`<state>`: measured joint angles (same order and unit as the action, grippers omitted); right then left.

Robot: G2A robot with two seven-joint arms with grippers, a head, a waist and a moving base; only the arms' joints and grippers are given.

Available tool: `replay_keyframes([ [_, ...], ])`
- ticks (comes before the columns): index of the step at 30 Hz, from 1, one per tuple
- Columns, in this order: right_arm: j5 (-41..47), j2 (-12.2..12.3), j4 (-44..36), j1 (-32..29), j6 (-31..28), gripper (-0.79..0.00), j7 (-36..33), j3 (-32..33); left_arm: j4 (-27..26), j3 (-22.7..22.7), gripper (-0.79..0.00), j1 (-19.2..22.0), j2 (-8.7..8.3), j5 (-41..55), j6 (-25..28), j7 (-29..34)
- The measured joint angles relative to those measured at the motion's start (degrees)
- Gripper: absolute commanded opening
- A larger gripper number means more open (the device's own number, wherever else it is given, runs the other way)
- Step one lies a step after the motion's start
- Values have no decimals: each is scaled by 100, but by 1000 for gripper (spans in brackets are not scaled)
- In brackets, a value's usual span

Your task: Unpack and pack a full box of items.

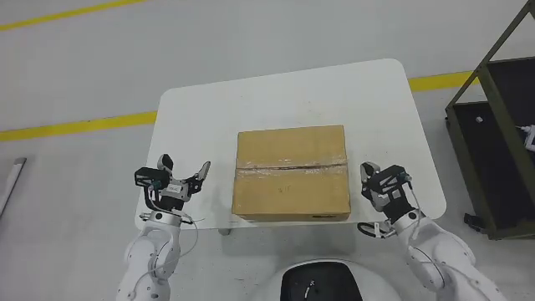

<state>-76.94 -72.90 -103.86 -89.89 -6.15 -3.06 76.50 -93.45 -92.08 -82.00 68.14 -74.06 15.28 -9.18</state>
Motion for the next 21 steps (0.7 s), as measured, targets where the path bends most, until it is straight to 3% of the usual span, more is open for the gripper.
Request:
replay_keyframes([
  [21, 175, -121, 859, 808, -353, -785, 211, -744, -28, 1, 0, 5, 0, -7, -3, 0],
])
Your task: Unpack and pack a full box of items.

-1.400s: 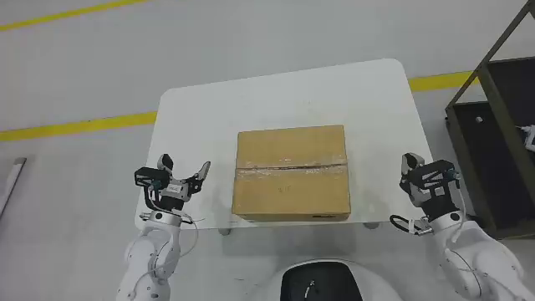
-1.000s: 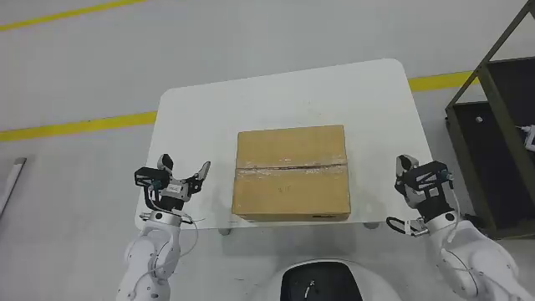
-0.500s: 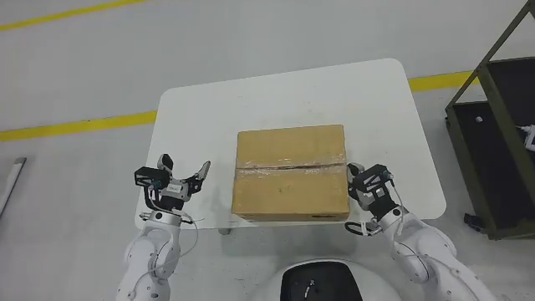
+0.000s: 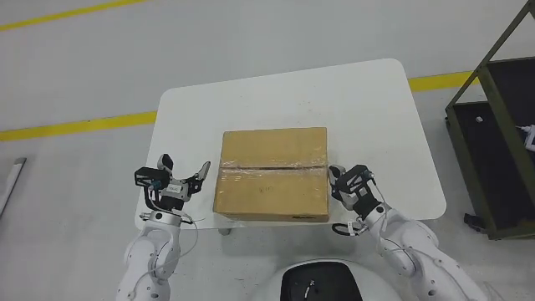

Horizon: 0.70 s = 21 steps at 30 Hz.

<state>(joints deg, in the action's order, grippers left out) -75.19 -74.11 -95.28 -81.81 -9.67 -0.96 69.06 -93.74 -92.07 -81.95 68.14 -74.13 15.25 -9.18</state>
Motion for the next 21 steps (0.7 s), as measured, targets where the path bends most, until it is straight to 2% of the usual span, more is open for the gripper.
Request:
replay_keyframes([
  [6, 12, 43, -277, -227, 189, -785, 55, 331, -640, 83, 0, 154, -3, -4, 46, 233],
  [11, -77, 99, -577, -517, 302, -785, 38, 694, -1095, 339, 0, 361, -6, -81, 373, 584],
  [15, -19, 128, -809, -711, 415, -785, -14, 978, -1326, 790, 0, 619, 1, -46, 870, 1124],
  [21, -111, 167, -1025, -966, 407, -785, 14, 1255, -1420, 1469, 0, 909, 30, -213, 1278, 1570],
])
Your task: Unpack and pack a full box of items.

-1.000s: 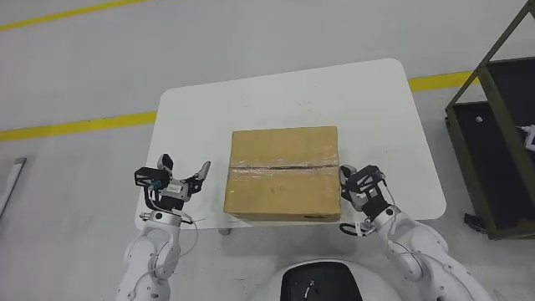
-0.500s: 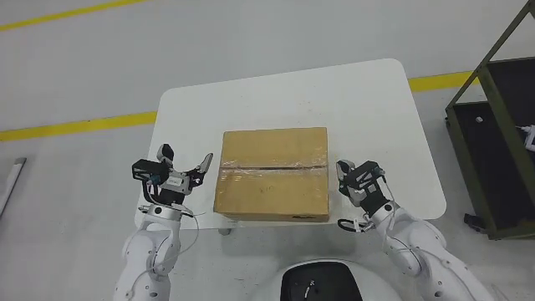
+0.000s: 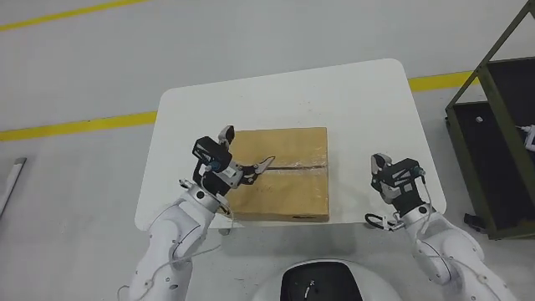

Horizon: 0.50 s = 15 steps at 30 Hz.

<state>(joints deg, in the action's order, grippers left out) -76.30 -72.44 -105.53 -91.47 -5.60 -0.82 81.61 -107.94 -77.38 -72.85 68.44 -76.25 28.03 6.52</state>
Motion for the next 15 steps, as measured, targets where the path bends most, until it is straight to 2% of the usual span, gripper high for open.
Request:
replay_keyframes([
  [3, 5, 12, -43, -96, -13, -785, 36, 105, 9, 186, 0, 51, 5, -142, 94, 45],
  [15, 91, 47, -223, -454, -148, -785, 279, 407, 10, 181, 0, 48, 4, -141, 86, 43],
])
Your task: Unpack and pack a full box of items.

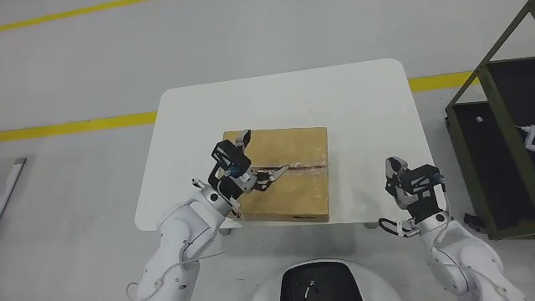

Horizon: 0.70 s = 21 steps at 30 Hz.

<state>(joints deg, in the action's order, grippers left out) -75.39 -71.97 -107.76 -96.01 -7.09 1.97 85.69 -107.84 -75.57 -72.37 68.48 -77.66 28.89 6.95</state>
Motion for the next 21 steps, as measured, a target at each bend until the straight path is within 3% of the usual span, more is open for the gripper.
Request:
replay_keyframes([
  [3, -9, 4, 18, -36, -22, -785, 29, 21, -33, 119, 0, -31, -1, -142, 32, 68],
  [5, -5, 4, 30, -45, -21, -785, 42, 21, -52, 276, -172, 0, 9, -296, 18, 135],
  [7, -1, 3, 24, -65, -18, -785, 56, 16, -56, 501, -225, 94, 34, -407, -21, 241],
  [8, 1, 3, 18, -78, -16, -785, 64, 15, -39, 598, -351, 145, 45, -447, -34, 318],
  [9, 2, 3, 10, -95, -15, -785, 75, 15, -4, 719, -406, 222, 58, -515, -52, 463],
  [15, 17, 4, -12, -174, 2, -785, 138, 43, 255, 1179, -336, 593, 117, -813, -59, 1060],
  [17, 26, 5, -15, -198, 18, -785, 149, 67, 294, 1290, -280, 689, 132, -879, -13, 1153],
  [19, 48, 6, -9, -218, 36, -785, 161, 106, 337, 1400, -142, 770, 147, -876, 73, 1224],
  [21, 75, 8, -9, -232, 44, -785, 165, 144, 354, 1496, -132, 831, 158, -857, 185, 1306],
])
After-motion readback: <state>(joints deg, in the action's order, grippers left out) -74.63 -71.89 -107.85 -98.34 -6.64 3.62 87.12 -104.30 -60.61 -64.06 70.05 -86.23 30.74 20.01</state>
